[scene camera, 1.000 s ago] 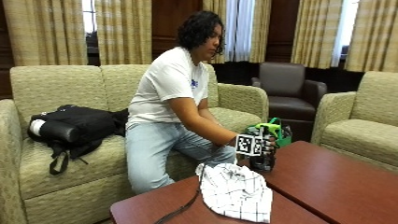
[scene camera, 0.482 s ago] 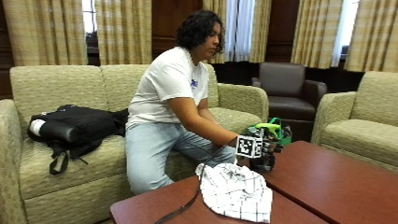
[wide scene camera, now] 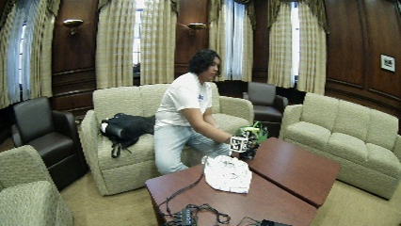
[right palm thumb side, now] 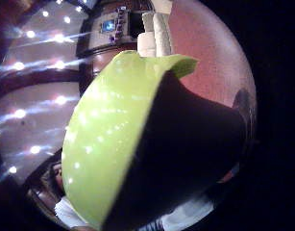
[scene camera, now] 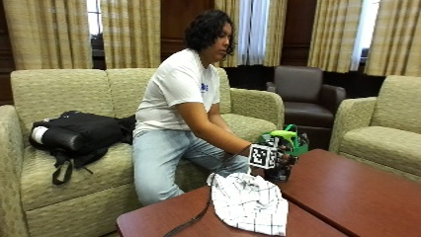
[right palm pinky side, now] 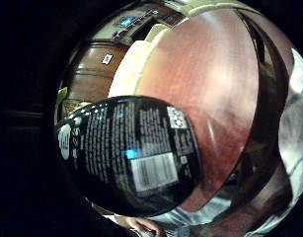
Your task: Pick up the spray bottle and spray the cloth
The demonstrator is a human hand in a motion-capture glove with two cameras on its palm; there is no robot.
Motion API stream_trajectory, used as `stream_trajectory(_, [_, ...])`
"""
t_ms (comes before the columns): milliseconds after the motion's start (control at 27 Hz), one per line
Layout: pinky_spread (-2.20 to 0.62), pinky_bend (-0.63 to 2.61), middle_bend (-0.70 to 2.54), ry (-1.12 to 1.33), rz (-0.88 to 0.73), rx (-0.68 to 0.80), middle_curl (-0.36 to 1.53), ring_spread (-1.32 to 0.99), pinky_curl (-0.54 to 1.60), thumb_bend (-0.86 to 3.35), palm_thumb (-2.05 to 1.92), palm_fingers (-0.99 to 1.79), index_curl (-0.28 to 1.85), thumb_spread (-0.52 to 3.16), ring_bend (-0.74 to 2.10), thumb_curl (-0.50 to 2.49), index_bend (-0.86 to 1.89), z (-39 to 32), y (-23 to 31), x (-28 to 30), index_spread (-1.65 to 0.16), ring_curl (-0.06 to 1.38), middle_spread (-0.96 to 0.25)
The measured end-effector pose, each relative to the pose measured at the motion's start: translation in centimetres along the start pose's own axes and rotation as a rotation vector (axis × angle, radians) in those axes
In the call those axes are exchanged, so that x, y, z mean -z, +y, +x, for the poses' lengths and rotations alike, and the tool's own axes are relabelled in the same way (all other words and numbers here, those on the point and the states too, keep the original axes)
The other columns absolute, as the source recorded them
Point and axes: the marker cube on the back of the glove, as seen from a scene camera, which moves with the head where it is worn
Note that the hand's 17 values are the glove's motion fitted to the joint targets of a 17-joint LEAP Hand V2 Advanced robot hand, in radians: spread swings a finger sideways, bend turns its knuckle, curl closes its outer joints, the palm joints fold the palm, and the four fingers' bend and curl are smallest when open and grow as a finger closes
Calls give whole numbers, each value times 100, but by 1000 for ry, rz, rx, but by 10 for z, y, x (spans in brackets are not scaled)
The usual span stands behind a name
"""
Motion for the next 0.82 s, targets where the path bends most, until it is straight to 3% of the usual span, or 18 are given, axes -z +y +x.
stream_trajectory(222, [15,47,16,48,-186,0,34,-16,35,-4,47,-25,10,76,32,42,1,5,37,23,-47,31,-8])
stream_trajectory(408, [14,46,16,37,-73,5,32,-16,35,-4,48,-22,7,77,33,41,4,-2,45,34,-47,31,-8])
stream_trajectory(815, [14,42,19,202,-170,45,31,-17,34,-4,48,-13,6,76,33,38,8,-1,112,87,-48,31,-9])
